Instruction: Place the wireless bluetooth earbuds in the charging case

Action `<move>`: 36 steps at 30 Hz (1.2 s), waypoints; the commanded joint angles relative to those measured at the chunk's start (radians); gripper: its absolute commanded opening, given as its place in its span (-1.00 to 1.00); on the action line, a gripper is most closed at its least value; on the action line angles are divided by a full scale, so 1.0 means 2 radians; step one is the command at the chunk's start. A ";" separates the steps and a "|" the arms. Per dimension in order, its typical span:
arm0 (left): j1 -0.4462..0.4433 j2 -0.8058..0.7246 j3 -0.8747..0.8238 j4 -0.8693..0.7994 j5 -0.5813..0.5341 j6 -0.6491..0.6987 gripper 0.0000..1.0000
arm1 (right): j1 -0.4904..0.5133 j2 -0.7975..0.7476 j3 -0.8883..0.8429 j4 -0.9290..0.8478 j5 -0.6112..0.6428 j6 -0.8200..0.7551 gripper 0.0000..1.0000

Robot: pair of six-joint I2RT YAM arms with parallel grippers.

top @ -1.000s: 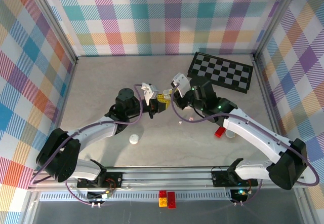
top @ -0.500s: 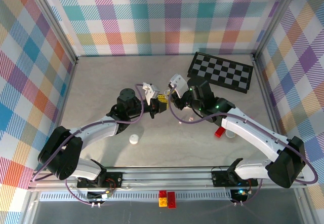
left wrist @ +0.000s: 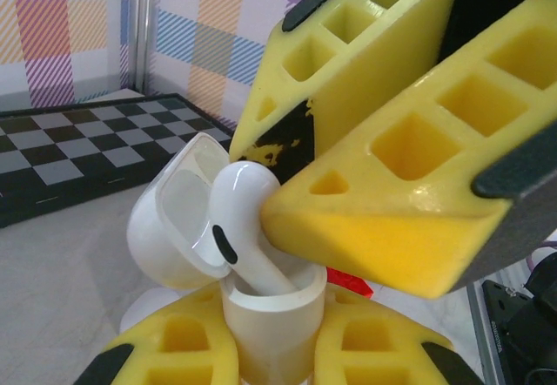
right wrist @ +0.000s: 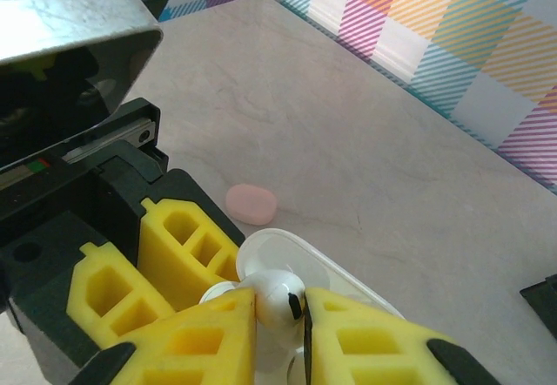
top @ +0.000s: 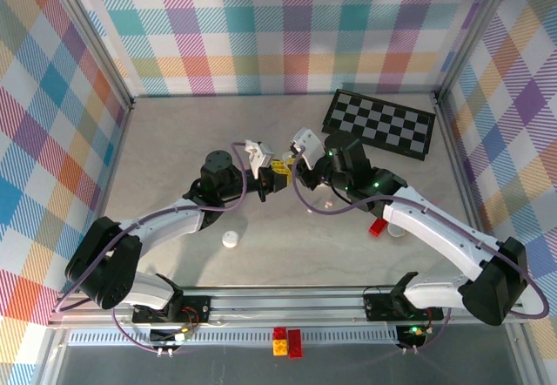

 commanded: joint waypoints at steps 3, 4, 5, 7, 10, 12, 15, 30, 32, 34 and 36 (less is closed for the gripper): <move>-0.005 0.000 0.022 0.030 -0.001 -0.004 -1.00 | 0.005 -0.016 -0.012 -0.010 -0.024 0.003 -0.53; -0.005 0.001 0.023 0.030 -0.001 -0.004 -1.00 | 0.005 -0.017 -0.012 -0.011 -0.024 0.002 -0.52; -0.005 0.001 0.023 0.029 -0.001 -0.003 -1.00 | 0.005 -0.018 -0.011 -0.012 -0.024 0.002 -0.50; -0.005 0.001 0.023 0.029 -0.001 -0.002 -1.00 | 0.005 -0.020 -0.009 -0.013 -0.020 0.005 -0.45; -0.005 0.002 0.023 0.029 -0.002 -0.001 -1.00 | 0.005 -0.023 -0.005 -0.012 -0.015 0.008 -0.35; -0.005 0.002 0.022 0.029 -0.002 0.001 -1.00 | 0.004 -0.027 -0.002 -0.011 -0.013 0.012 -0.28; -0.005 -0.002 0.016 0.026 -0.005 0.016 -1.00 | 0.003 -0.036 -0.003 0.000 -0.013 0.019 -0.18; -0.004 -0.029 -0.028 -0.025 -0.070 0.222 -1.00 | -0.071 -0.010 0.040 -0.028 -0.051 0.210 0.54; -0.004 -0.024 -0.028 -0.028 -0.080 0.241 -1.00 | -0.071 0.017 0.066 -0.065 -0.039 0.220 0.54; -0.004 -0.021 -0.026 -0.033 -0.084 0.256 -1.00 | -0.071 0.042 0.089 -0.094 -0.017 0.228 0.53; -0.004 -0.018 -0.023 -0.037 -0.084 0.268 -1.00 | -0.071 0.069 0.119 -0.131 -0.004 0.232 0.53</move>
